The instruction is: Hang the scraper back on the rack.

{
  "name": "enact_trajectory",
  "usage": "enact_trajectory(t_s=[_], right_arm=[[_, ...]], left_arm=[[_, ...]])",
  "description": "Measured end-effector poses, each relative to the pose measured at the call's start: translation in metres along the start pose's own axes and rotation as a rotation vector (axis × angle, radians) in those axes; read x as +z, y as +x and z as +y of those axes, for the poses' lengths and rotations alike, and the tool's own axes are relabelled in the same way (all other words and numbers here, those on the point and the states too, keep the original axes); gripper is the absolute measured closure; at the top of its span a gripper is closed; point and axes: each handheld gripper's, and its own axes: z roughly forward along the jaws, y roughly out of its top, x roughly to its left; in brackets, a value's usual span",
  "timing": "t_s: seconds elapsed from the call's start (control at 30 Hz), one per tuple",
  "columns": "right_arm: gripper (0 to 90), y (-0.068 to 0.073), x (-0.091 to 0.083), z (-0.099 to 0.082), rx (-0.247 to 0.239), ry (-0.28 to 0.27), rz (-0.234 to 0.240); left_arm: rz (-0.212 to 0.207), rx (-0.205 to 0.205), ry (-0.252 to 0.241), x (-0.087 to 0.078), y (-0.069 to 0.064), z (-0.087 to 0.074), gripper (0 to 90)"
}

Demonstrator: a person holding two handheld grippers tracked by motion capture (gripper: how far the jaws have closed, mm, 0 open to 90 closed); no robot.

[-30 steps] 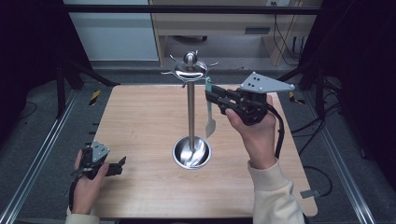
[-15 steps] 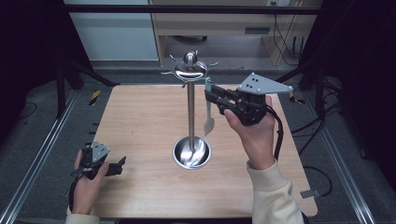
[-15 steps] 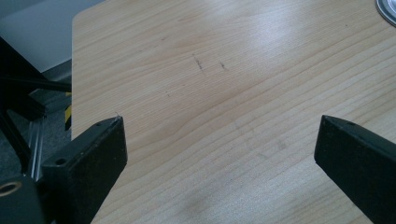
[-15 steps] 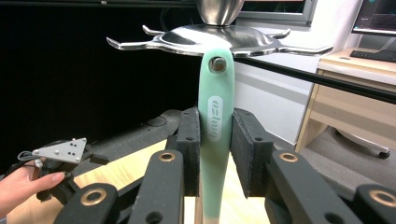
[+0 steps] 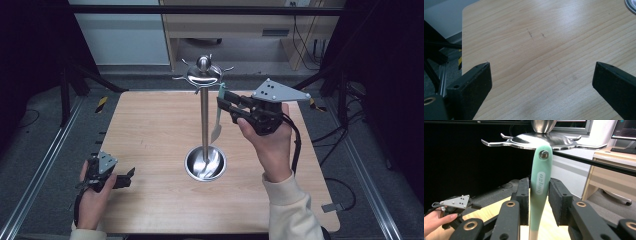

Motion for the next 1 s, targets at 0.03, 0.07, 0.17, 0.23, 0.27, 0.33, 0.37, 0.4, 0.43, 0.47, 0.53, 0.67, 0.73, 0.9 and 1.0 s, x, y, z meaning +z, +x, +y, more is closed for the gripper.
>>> enact_trajectory(t_s=[0.03,0.07,0.17,0.23,0.27,0.33,0.37,0.4,0.43,0.47,0.53,0.67,0.73,0.9,1.0], right_arm=[[70.7,0.000,0.000,0.000,-0.001,-0.001,-0.001],[70.7,0.000,0.000,0.000,0.000,-0.002,-0.002],[70.3,0.000,0.000,0.000,0.000,-0.001,-0.001],[69.8,-0.001,0.000,0.000,0.000,0.000,-0.001],[69.4,-0.001,0.000,0.000,0.000,0.000,-0.001],[68.4,0.000,-0.001,0.000,0.001,0.001,-0.004],[67.6,0.000,-0.001,0.000,0.000,0.002,-0.004],[66.6,0.000,-0.001,0.000,-0.001,0.006,-0.004],[65.4,0.000,-0.001,0.000,-0.002,0.010,-0.005],[64.5,0.000,-0.001,-0.001,-0.001,0.014,-0.009],[62.1,0.001,-0.002,-0.002,0.000,0.019,-0.016],[56.7,0.001,-0.005,-0.003,0.001,0.026,-0.045],[53.8,0.001,-0.006,-0.002,0.000,0.032,-0.060],[42.7,-0.001,-0.009,-0.003,-0.013,0.044,-0.120],[33.7,-0.003,-0.010,-0.005,-0.003,0.045,-0.142]], left_arm=[[0.000,0.000,0.000,0.000,0.000,0.000,2.2],[-0.001,0.000,0.000,0.000,0.000,0.000,2.2],[-0.001,0.001,0.001,0.000,0.000,0.000,2.2],[-0.001,0.001,0.001,0.000,0.000,0.000,2.2],[-0.001,0.000,0.000,0.000,0.000,0.000,2.2],[-0.001,0.000,0.000,0.000,0.000,0.000,2.2],[-0.001,0.000,0.000,0.000,0.000,0.000,2.2],[0.000,0.000,-0.001,0.000,0.000,0.000,2.2],[0.000,0.000,-0.002,0.000,0.000,0.000,2.2],[-0.001,0.000,-0.001,0.000,0.000,0.000,2.2],[-0.001,0.000,-0.002,0.000,0.001,0.000,2.2],[0.000,-0.003,-0.005,0.000,0.001,0.001,2.2],[-0.002,-0.003,-0.006,0.000,0.001,0.001,2.2],[-0.002,-0.004,-0.007,0.000,0.001,0.001,2.2],[-0.001,-0.005,-0.008,0.000,0.002,0.001,2.2]])
